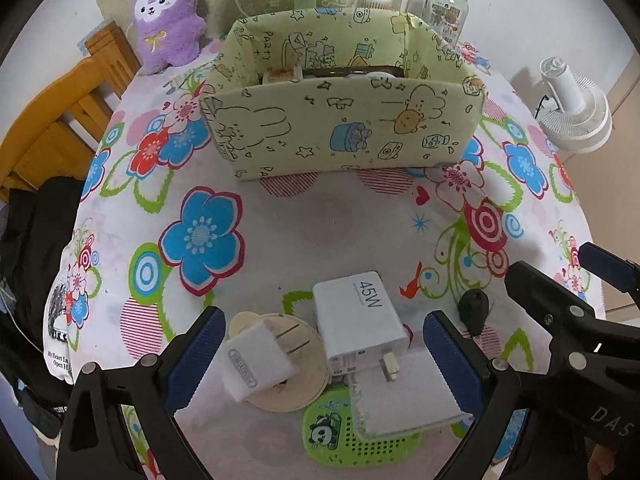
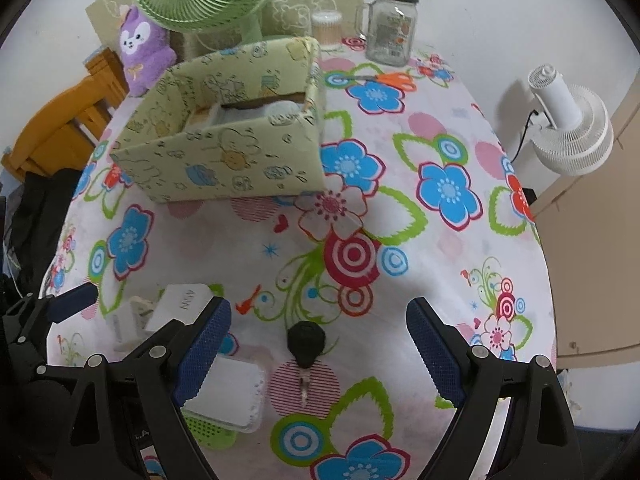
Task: Organize rigid objects
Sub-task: 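Lower the left tool onto the white charger and close on it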
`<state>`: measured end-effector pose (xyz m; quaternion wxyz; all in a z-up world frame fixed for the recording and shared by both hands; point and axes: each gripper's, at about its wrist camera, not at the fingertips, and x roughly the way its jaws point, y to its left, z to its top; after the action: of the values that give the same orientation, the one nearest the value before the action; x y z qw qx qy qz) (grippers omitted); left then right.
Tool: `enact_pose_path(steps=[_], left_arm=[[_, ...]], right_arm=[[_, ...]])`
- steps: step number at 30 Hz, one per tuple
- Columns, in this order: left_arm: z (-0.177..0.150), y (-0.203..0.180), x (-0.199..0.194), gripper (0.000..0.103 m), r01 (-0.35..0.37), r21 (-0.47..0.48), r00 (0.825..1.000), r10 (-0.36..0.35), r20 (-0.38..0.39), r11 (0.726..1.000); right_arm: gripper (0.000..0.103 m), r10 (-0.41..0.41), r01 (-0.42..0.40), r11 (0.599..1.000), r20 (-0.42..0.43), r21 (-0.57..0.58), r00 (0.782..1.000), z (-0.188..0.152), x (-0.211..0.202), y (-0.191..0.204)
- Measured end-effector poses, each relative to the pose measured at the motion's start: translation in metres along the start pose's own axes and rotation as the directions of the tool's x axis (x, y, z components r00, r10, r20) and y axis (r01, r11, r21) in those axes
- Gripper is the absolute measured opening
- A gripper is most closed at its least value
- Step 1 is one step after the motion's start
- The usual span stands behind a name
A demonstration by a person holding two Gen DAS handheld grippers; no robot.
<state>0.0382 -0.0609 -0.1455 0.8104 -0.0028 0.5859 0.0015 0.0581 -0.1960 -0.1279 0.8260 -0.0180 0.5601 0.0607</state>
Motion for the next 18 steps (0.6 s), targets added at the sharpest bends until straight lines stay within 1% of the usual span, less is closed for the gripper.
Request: enact_pose_path(steps=[11, 14, 17, 18], left_arm=[[-0.001, -0.012, 0.024, 0.099, -0.024, 0.024, 0.998, 0.026, -0.052, 0.999], [-0.002, -0.014, 0.027, 0.099, -0.055, 0.043, 0.998, 0.057, -0.040, 0.998], [-0.002, -0.015, 0.028, 0.096, -0.062, 0.060, 0.997, 0.064, -0.039, 0.996], [-0.002, -0.016, 0.029, 0.093, -0.057, 0.060, 0.997, 0.059, -0.042, 0.997]], right_arm=[[0.091, -0.009, 0.010, 1.000, -0.056, 0.021, 0.998, -0.007, 0.024, -0.014], [0.091, -0.015, 0.017, 0.999, -0.073, 0.027, 0.997, -0.008, 0.032, -0.016], [0.091, -0.015, 0.018, 0.999, -0.087, 0.033, 0.996, -0.009, 0.037, -0.016], [0.091, -0.014, 0.017, 0.999, -0.089, 0.037, 0.996, -0.009, 0.039, -0.016]])
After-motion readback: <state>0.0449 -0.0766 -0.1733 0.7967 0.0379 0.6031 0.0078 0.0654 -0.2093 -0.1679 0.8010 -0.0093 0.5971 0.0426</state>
